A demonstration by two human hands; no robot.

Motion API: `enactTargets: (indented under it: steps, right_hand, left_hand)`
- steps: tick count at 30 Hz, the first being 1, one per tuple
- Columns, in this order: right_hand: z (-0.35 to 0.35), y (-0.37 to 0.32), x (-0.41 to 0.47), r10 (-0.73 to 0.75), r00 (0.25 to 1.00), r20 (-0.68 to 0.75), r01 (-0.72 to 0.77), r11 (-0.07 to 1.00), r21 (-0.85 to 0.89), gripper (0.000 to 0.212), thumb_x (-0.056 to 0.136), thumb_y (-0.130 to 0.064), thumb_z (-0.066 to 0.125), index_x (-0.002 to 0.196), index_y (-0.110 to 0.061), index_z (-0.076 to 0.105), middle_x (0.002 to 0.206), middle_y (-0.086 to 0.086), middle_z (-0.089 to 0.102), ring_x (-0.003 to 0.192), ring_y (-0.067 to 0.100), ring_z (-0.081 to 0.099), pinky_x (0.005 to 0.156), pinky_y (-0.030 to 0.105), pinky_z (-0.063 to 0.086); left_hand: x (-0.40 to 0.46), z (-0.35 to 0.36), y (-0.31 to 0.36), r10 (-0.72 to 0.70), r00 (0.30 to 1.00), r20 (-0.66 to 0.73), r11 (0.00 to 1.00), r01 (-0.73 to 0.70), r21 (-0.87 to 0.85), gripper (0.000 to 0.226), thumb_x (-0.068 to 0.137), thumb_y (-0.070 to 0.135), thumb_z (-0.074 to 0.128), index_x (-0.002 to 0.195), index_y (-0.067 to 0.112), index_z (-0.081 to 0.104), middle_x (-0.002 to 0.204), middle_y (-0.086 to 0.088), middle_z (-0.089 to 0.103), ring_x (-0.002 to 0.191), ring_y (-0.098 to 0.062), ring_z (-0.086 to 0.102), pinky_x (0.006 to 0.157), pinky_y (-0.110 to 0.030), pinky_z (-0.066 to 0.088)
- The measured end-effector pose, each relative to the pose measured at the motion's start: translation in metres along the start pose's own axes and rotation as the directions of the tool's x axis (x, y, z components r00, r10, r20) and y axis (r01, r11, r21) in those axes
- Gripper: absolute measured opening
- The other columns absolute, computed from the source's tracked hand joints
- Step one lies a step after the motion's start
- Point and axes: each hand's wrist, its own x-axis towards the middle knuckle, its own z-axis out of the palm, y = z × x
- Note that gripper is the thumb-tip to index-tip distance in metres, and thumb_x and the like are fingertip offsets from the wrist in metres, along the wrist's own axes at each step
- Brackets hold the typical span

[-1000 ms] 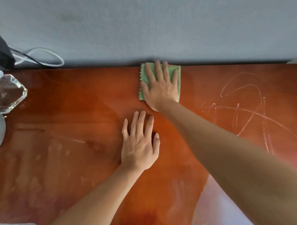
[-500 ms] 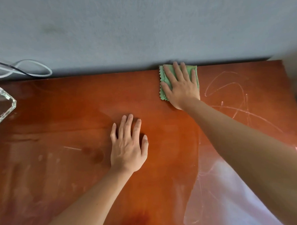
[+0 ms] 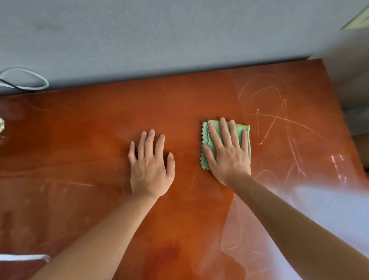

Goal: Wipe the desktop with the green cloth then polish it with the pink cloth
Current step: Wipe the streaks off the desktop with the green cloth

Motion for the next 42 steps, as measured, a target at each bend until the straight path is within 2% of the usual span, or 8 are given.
enactTargets:
  steps: [7, 16, 21, 26, 34, 38, 42]
  right_hand:
    - [-0.002, 0.000, 0.016, 0.026, 1.000, 0.001, -0.026, 1.000, -0.010, 0.065, 0.101, -0.063, 0.008, 0.159, -0.034, 0.005, 0.168, 0.000, 0.004, 0.153, 0.022, -0.007, 0.122, 0.050, -0.006]
    - [-0.029, 0.019, 0.148, 0.074, 0.997, 0.028, -0.074, 0.997, 0.003, 0.070, 0.095, -0.065, 0.005, 0.158, -0.036, 0.000, 0.168, -0.001, -0.003, 0.153, 0.022, -0.011, 0.122, 0.051, -0.008]
    - [-0.031, 0.021, 0.176, 0.050, 0.998, 0.022, -0.051, 0.998, 0.024, 0.071, 0.093, -0.065, 0.006, 0.158, -0.036, 0.003, 0.168, -0.002, -0.002, 0.153, 0.023, -0.009, 0.121, 0.053, -0.008]
    - [-0.028, 0.016, 0.133, 0.039, 0.999, 0.030, -0.040, 0.999, 0.022, 0.069, 0.096, -0.064, 0.005, 0.159, -0.034, 0.000, 0.168, 0.000, -0.002, 0.153, 0.024, -0.009, 0.122, 0.052, -0.007]
    - [0.000, -0.003, -0.032, -0.088, 0.995, 0.045, 0.087, 0.996, 0.019, 0.065, 0.102, -0.060, 0.013, 0.160, -0.030, 0.007, 0.168, 0.002, 0.002, 0.153, 0.024, -0.010, 0.123, 0.053, 0.000]
    - [0.006, -0.004, -0.046, -0.091, 0.994, 0.052, 0.091, 0.996, 0.007, 0.065, 0.102, -0.060, 0.016, 0.160, -0.030, 0.009, 0.168, 0.002, 0.004, 0.154, 0.024, -0.008, 0.122, 0.054, 0.000]
    - [0.002, -0.005, -0.024, -0.116, 0.992, 0.057, 0.116, 0.993, 0.002, 0.065, 0.101, -0.060, 0.017, 0.160, -0.030, 0.010, 0.168, 0.003, 0.006, 0.154, 0.025, -0.004, 0.122, 0.054, 0.001]
  left_hand:
    - [0.000, 0.001, -0.001, 0.001, 1.000, -0.007, 1.000, -0.001, 0.004, 0.059, 0.101, 0.045, 0.030, 0.147, 0.013, 0.049, 0.159, -0.015, 0.039, 0.150, -0.033, 0.030, 0.122, -0.056, 0.020]
    - [0.001, 0.008, -0.003, 0.009, 0.999, -0.041, 1.000, -0.008, 0.015, 0.056, 0.101, 0.045, 0.036, 0.146, 0.014, 0.049, 0.158, -0.014, 0.040, 0.150, -0.032, 0.030, 0.123, -0.055, 0.018]
    - [0.001, 0.008, -0.003, 0.004, 0.999, -0.053, 1.000, -0.003, 0.008, 0.057, 0.101, 0.046, 0.033, 0.145, 0.015, 0.049, 0.158, -0.014, 0.041, 0.149, -0.032, 0.032, 0.122, -0.056, 0.019]
    - [0.001, 0.005, -0.002, -0.003, 0.999, -0.051, 1.000, 0.002, -0.006, 0.058, 0.101, 0.046, 0.031, 0.145, 0.014, 0.050, 0.157, -0.014, 0.042, 0.149, -0.032, 0.032, 0.122, -0.057, 0.021]
    - [-0.001, 0.003, 0.000, -0.016, 0.999, -0.032, 1.000, 0.016, -0.001, 0.061, 0.101, 0.049, 0.027, 0.146, 0.014, 0.050, 0.158, -0.014, 0.041, 0.149, -0.032, 0.032, 0.122, -0.056, 0.021]
    - [0.000, 0.004, -0.001, -0.024, 0.999, -0.039, 1.000, 0.024, -0.002, 0.063, 0.101, 0.051, 0.026, 0.146, 0.015, 0.050, 0.158, -0.013, 0.041, 0.149, -0.032, 0.033, 0.122, -0.056, 0.020]
    - [0.000, 0.005, -0.001, -0.021, 0.999, -0.048, 1.000, 0.020, -0.012, 0.059, 0.101, 0.048, 0.030, 0.145, 0.015, 0.051, 0.157, -0.013, 0.042, 0.149, -0.031, 0.033, 0.122, -0.055, 0.019]
